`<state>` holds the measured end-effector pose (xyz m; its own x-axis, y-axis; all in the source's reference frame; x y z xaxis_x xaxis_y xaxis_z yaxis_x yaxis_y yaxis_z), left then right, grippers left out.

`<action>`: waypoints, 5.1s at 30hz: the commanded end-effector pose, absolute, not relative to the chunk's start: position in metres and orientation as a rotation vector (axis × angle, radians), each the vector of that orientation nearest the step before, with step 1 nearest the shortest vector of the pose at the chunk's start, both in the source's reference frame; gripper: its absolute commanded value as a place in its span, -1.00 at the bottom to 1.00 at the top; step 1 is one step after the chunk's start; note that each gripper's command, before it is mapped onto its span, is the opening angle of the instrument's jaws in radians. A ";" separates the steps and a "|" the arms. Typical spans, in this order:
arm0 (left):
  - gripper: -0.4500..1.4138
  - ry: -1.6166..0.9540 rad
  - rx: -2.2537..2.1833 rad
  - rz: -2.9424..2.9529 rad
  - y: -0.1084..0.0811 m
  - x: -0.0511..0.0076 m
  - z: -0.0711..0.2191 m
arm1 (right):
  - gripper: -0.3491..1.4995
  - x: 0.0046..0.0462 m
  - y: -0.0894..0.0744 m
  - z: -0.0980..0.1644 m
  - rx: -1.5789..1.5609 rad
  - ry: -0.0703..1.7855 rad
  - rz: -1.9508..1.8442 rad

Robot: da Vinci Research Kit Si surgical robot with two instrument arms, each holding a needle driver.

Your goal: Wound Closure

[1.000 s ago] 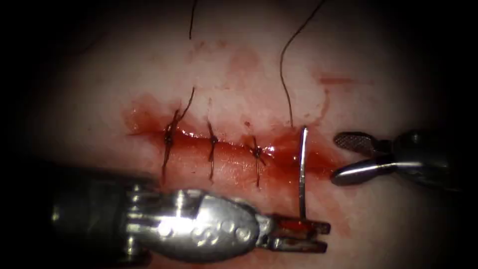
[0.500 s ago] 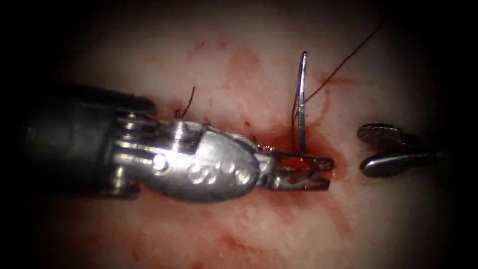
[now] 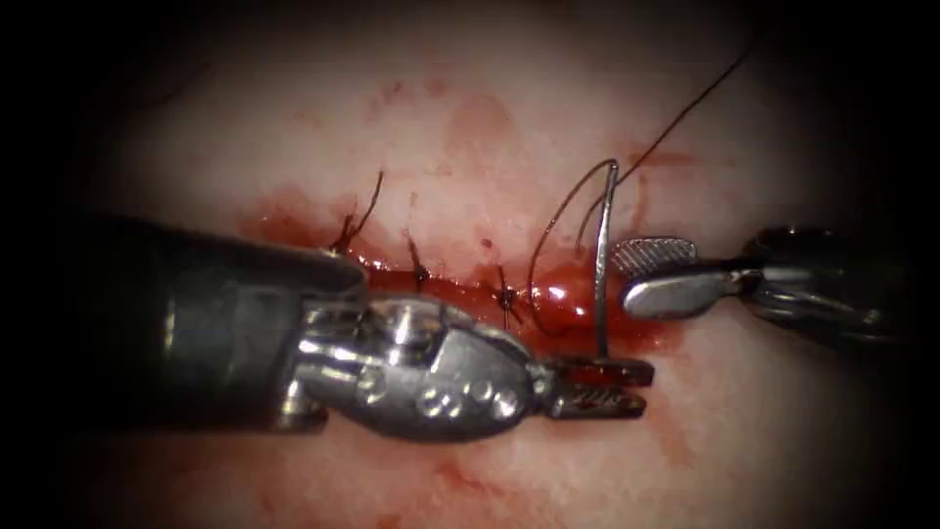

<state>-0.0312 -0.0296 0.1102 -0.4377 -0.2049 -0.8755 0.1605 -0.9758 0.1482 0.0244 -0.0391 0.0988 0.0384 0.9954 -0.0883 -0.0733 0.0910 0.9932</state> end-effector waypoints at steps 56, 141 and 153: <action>-1.00 1.125 1.253 -3.054 -0.026 -0.0313 0.118 | -1.00 0.0212 -0.036 0.099 0.607 1.373 1.030; -1.00 1.372 0.783 -2.846 -0.023 -0.0304 0.122 | -1.00 0.0269 -0.037 0.102 0.063 1.320 0.432; -1.00 1.374 0.782 -2.844 -0.023 -0.0299 0.122 | -1.00 0.0270 -0.037 0.101 0.033 1.303 0.269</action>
